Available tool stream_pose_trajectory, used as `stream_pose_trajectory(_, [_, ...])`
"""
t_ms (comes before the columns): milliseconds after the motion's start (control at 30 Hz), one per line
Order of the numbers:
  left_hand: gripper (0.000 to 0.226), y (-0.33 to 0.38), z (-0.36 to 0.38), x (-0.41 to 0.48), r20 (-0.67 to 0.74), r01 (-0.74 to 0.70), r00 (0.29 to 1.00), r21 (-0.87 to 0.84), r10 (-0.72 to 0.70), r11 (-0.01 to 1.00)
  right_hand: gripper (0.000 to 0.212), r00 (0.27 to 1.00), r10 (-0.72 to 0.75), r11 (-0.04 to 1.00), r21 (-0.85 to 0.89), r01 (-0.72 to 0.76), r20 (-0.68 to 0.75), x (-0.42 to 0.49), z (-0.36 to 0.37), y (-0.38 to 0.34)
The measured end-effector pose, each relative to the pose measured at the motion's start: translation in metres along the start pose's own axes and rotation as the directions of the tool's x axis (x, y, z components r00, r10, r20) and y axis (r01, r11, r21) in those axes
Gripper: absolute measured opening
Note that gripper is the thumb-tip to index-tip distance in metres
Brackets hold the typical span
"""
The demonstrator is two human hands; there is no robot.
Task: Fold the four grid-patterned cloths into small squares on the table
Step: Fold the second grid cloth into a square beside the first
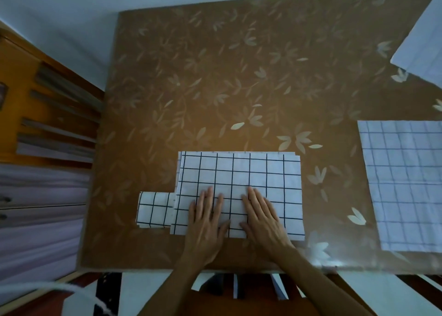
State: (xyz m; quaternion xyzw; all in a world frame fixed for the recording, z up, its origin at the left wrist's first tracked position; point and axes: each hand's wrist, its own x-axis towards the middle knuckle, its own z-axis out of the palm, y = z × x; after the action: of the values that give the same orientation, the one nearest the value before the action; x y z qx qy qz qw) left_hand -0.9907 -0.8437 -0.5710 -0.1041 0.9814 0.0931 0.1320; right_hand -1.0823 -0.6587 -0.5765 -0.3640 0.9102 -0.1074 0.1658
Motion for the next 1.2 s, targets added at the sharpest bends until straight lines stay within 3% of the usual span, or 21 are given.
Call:
stream_pose_trajectory(200, [0.076, -0.017, -0.005, -0.003, 0.033, -0.032, 0.999, 0.033, 0.031, 0.999, 0.064, 0.990, 0.130, 0.991, -0.009, -0.131, -0.054, -0.023, -0.021, 0.040])
stream_pose_trajectory(367, [0.075, -0.011, -0.007, -0.004, 0.029, -0.016, 0.999, 0.056, 0.014, 0.998, 0.045, 0.868, 0.474, 0.863, 0.274, -0.424, -0.151, -0.047, -0.050, 0.057])
stream_pose_trajectory(500, [0.074, -0.006, -0.009, -0.005, 0.013, 0.000, 1.000, 0.072, -0.001, 0.997, 0.031, 0.777, 0.629, 0.715, 0.367, -0.595, 0.032, -0.055, -0.066, 0.052])
stream_pose_trajectory(633, [0.067, 0.003, -0.021, -0.005, -0.036, -0.033, 0.999, 0.035, 0.034, 0.999, 0.033, 0.692, 0.683, 0.571, 0.420, -0.706, 0.235, -0.052, -0.069, 0.044])
stream_pose_trajectory(733, [0.057, 0.018, -0.028, -0.009, -0.073, -0.097, 0.993, -0.020, 0.096, 0.995, 0.040, 0.635, 0.713, 0.492, 0.433, -0.755, 0.297, -0.052, -0.069, 0.041])
stream_pose_trajectory(933, [0.034, 0.055, -0.022, -0.027, -0.106, -0.354, 0.933, -0.096, 0.344, 0.930, 0.026, 0.608, 0.727, 0.511, 0.340, -0.789, 0.319, -0.057, -0.069, 0.034])
stream_pose_trajectory(1000, [0.028, 0.065, -0.017, -0.032, -0.074, -0.397, 0.917, -0.092, 0.391, 0.913, 0.032, 0.591, 0.751, 0.519, 0.288, -0.804, 0.296, -0.060, -0.069, 0.029])
stream_pose_trajectory(1200, [0.035, 0.092, -0.018, -0.036, 0.021, -0.240, 0.970, -0.119, 0.244, 0.964, 0.042, 0.554, 0.755, 0.390, 0.440, -0.809, 0.350, -0.065, -0.064, 0.021])
